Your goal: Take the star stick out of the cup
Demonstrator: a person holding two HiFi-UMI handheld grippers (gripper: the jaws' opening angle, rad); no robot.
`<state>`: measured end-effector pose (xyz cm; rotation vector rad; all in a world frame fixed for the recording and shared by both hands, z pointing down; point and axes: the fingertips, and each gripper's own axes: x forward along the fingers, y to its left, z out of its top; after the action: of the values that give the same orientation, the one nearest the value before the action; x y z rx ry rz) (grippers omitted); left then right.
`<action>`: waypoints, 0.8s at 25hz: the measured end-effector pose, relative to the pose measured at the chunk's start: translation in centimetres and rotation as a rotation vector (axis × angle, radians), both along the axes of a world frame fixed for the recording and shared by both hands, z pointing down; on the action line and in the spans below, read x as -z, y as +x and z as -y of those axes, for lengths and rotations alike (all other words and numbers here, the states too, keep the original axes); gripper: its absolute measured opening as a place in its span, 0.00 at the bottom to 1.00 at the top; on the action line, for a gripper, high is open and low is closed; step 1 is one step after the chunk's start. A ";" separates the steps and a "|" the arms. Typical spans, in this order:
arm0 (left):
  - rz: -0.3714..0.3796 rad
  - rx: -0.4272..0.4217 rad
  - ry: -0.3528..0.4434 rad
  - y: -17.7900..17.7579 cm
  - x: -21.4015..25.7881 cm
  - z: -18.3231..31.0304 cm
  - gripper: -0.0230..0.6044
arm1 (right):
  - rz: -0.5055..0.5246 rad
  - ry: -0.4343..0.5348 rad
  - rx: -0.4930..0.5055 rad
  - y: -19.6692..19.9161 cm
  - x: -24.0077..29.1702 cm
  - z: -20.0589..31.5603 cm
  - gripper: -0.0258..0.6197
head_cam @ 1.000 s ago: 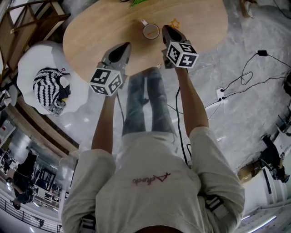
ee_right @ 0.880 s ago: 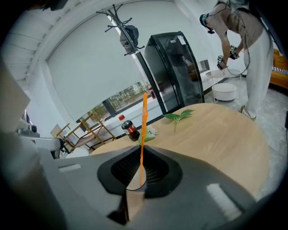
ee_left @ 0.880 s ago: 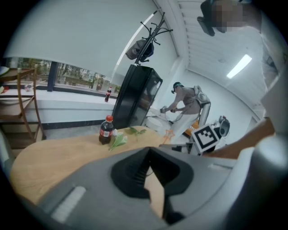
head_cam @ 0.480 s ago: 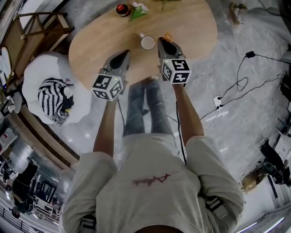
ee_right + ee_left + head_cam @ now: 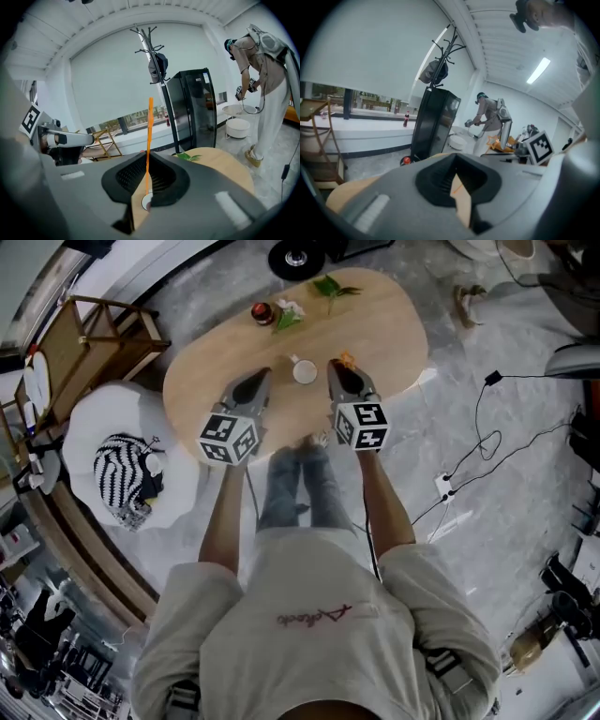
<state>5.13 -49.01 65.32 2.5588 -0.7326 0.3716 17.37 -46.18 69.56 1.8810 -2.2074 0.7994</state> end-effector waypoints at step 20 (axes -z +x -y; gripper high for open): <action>-0.085 0.002 0.171 0.2 15.4 1.4 0.04 | -0.071 0.187 -0.016 1.3 16.5 0.2 0.07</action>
<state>5.30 -50.37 49.88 2.7148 -0.7651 0.2050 18.67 -46.40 53.02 1.9781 -2.2971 0.5352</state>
